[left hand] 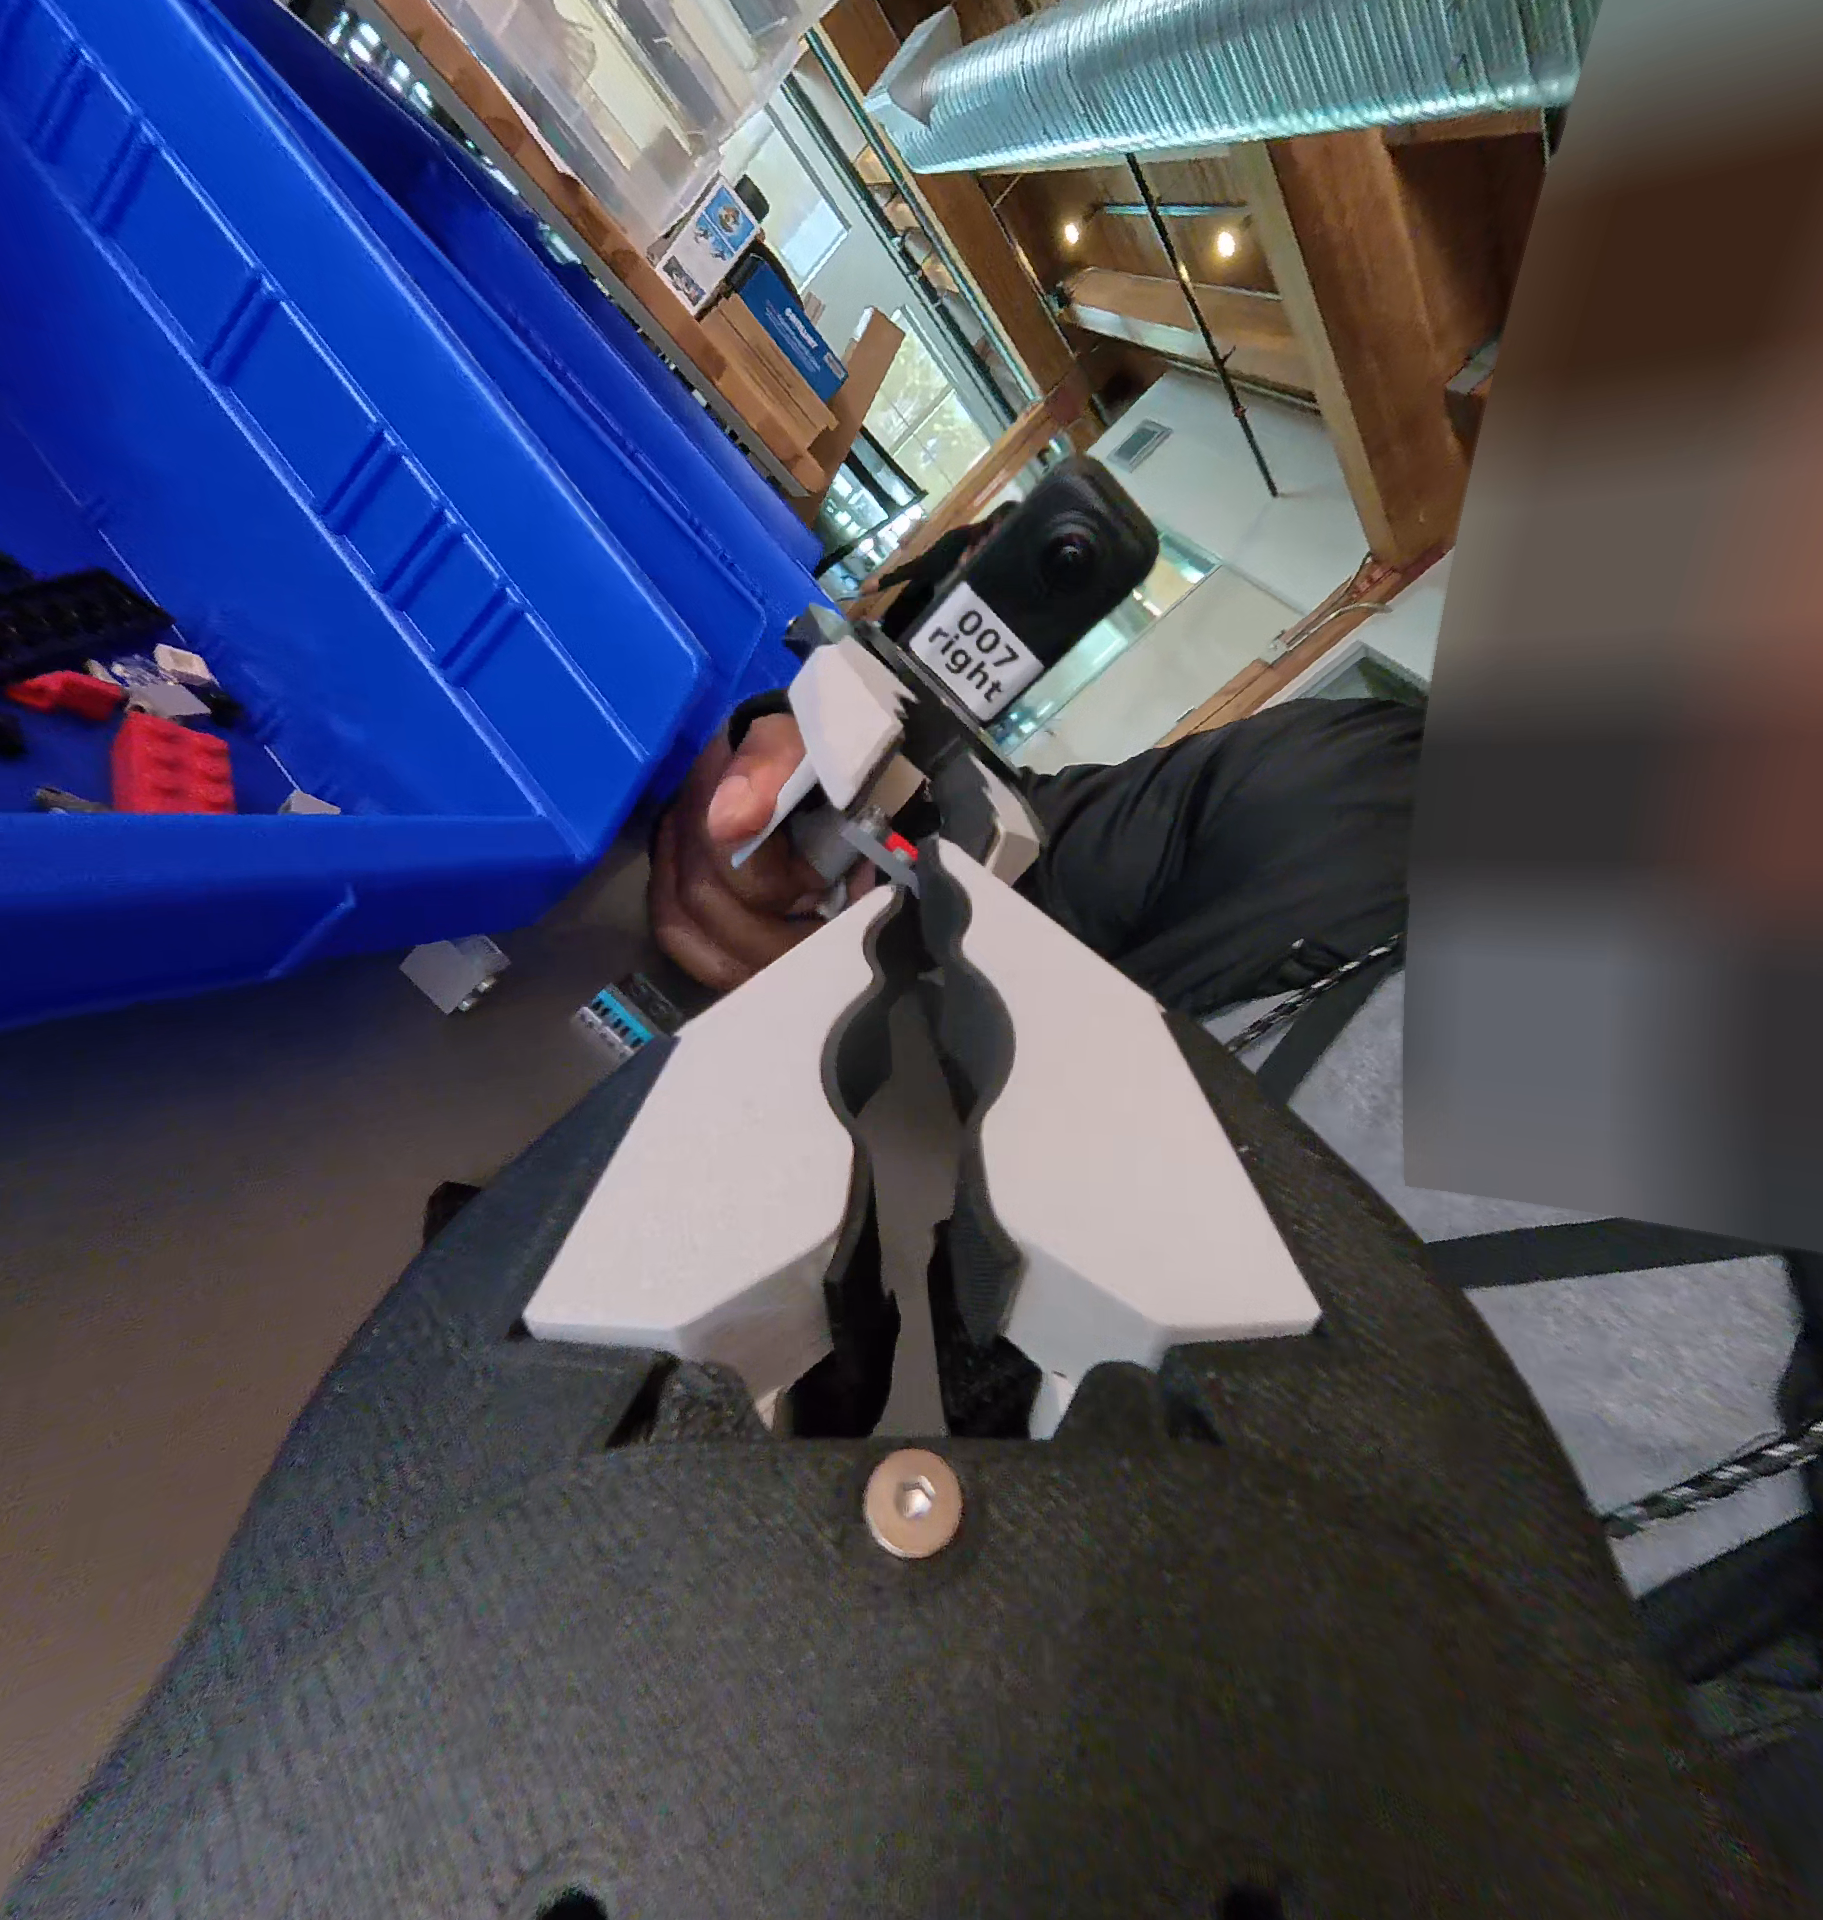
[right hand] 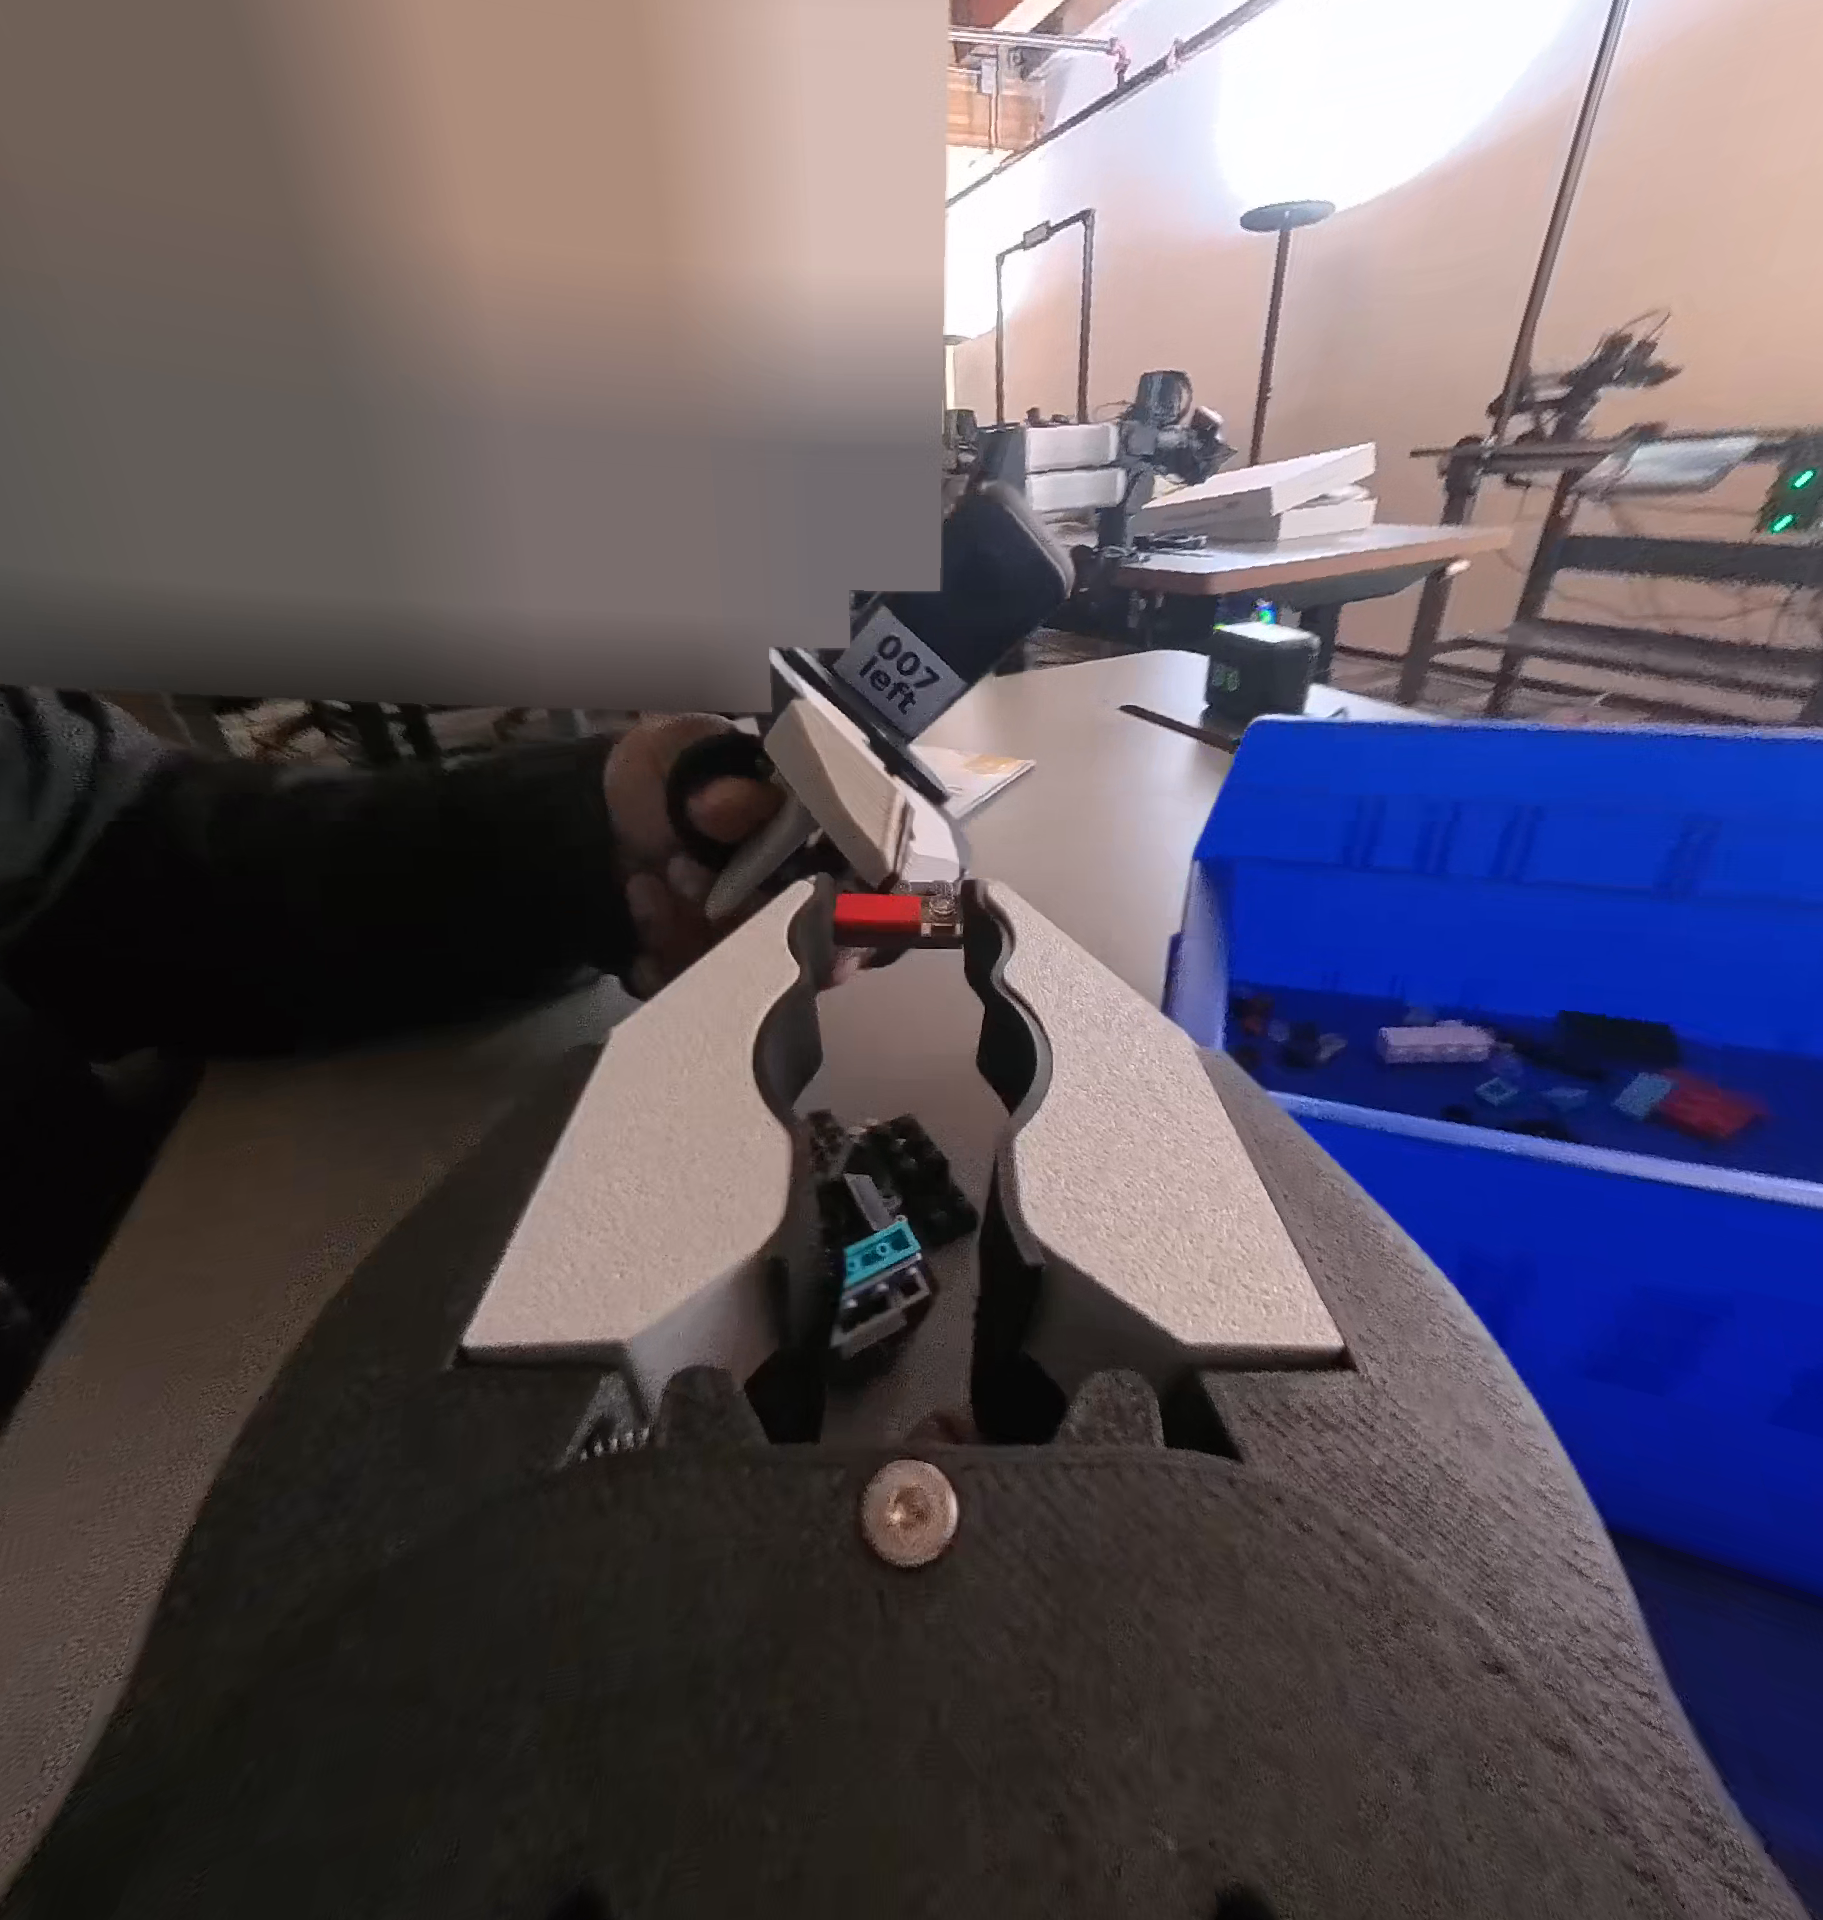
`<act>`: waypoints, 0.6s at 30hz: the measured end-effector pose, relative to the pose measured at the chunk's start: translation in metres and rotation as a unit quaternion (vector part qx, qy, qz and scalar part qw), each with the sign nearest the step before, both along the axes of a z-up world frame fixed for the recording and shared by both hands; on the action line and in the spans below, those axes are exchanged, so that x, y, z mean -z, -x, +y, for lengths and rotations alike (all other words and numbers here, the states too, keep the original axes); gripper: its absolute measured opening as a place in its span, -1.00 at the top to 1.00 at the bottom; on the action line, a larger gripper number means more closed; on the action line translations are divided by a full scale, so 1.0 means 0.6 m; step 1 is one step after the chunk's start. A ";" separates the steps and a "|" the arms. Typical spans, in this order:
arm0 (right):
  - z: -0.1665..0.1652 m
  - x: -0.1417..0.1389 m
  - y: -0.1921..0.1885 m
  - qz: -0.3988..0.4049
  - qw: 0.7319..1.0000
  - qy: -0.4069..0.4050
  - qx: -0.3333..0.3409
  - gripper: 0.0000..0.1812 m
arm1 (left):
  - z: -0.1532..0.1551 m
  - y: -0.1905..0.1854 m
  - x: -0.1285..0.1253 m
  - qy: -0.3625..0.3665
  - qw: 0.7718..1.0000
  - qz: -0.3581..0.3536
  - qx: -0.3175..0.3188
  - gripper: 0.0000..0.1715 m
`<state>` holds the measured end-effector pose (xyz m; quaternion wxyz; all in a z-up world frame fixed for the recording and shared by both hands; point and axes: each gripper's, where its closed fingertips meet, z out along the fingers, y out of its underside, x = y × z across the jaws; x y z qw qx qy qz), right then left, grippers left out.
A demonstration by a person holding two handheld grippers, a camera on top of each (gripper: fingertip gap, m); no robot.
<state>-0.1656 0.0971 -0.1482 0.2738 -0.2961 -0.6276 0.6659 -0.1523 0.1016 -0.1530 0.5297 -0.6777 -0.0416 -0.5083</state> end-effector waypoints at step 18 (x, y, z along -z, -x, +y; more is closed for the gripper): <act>0.002 -0.001 0.002 0.099 0.983 -0.128 0.082 0.71 | 0.001 0.006 -0.002 0.035 0.995 -0.091 -0.002 0.95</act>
